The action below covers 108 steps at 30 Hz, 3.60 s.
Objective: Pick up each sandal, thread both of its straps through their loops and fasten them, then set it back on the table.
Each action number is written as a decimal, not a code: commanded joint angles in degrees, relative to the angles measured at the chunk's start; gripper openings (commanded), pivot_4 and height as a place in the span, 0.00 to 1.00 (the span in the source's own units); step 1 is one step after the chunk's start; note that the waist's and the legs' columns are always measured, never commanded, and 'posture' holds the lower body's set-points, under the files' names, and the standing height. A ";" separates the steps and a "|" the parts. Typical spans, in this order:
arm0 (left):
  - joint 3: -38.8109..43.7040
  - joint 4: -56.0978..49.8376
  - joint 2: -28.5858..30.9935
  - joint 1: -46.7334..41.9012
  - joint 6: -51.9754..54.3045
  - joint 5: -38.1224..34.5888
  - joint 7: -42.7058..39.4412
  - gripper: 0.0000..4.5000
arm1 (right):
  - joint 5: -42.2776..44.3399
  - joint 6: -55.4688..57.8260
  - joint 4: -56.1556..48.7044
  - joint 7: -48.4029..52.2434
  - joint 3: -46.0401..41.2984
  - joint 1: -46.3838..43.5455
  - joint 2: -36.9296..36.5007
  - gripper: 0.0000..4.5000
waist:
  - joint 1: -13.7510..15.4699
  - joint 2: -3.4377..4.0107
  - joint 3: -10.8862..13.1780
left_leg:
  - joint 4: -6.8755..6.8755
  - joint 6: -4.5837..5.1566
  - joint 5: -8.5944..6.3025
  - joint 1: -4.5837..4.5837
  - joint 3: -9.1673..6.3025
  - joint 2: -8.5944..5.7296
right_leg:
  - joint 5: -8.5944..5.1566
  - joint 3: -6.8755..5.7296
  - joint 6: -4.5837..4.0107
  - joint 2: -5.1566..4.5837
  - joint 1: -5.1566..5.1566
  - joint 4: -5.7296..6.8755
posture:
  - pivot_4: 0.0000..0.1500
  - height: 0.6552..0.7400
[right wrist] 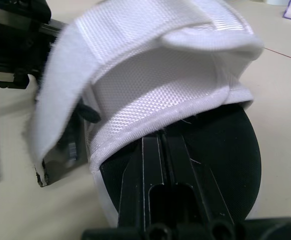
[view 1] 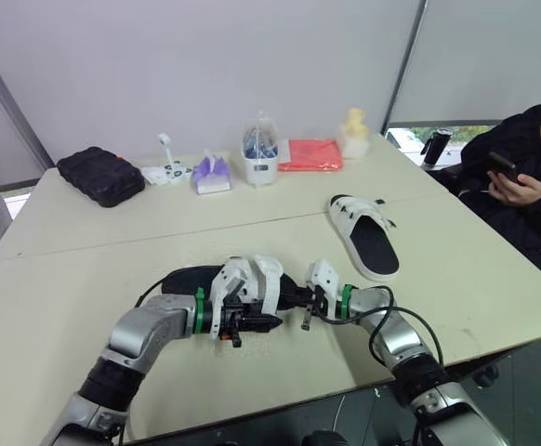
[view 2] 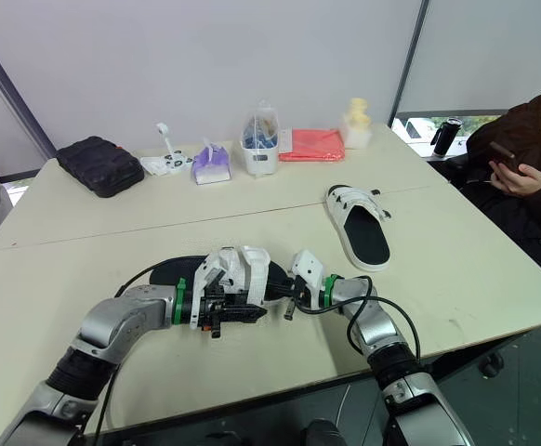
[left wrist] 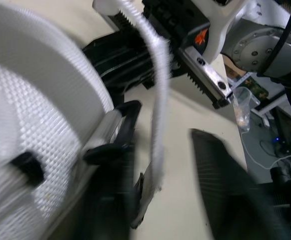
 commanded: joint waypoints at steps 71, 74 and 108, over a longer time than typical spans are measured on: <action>1.73 10.79 2.85 -10.20 0.08 1.28 -8.79 0.00 | -3.41 2.50 3.70 -1.25 3.11 2.72 0.94 0.00 | -0.09 -0.06 -0.03 | -0.10 -0.17 0.06 0.08 0.03 0.18 | 0.07 0.05 -0.10 0.23 -0.02 0.00 | 1.00 1.00; 2.36 9.38 3.10 -9.20 0.30 0.89 -8.54 0.00 | -3.37 2.50 3.67 -1.25 3.10 2.87 0.93 0.00 | -0.11 -0.06 -0.03 | -0.10 -0.17 0.06 0.08 0.03 0.19 | 0.07 0.05 -0.10 0.23 -0.02 0.00 | 1.00 1.00; 13.35 -19.41 14.02 11.33 9.39 -9.70 -2.37 0.63 | -3.62 1.67 5.45 -0.83 3.49 2.51 1.67 0.00 | -0.16 0.01 -0.01 | -0.15 -0.29 -0.02 0.08 0.06 0.42 | 0.01 0.06 -0.28 0.38 -0.06 -0.01 | 1.00 1.00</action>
